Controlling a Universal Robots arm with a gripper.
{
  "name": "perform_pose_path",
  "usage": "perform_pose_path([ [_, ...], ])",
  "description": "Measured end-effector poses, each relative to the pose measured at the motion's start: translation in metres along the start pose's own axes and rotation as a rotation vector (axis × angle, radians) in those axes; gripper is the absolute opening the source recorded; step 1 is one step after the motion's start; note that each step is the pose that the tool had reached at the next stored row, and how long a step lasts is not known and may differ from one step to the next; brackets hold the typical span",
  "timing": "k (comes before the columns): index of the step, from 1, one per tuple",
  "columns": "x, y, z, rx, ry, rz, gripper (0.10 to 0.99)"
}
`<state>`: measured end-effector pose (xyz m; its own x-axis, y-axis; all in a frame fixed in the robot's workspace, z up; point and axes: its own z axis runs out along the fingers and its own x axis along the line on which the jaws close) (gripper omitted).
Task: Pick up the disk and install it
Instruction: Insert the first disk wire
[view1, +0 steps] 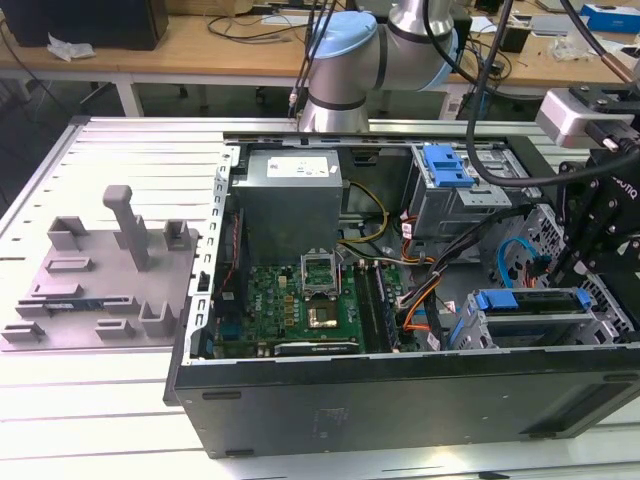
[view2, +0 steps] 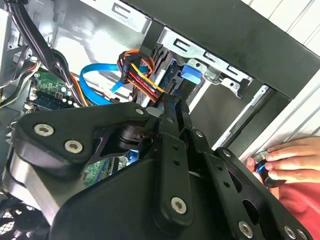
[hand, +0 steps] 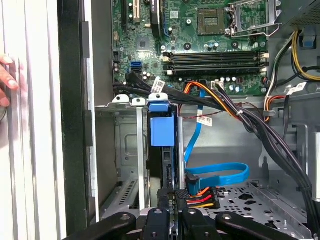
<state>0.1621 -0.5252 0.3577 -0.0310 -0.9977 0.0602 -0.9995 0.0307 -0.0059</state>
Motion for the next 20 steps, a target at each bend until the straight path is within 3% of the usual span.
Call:
perform_pose_path([
  [14, -0.0004, -0.0002, 0.001, -0.001, 0.0007, 0.011, 0.165],
  [20, -0.0025, -0.0004, 0.0014, -0.001, 0.0054, 0.011, 0.165],
])
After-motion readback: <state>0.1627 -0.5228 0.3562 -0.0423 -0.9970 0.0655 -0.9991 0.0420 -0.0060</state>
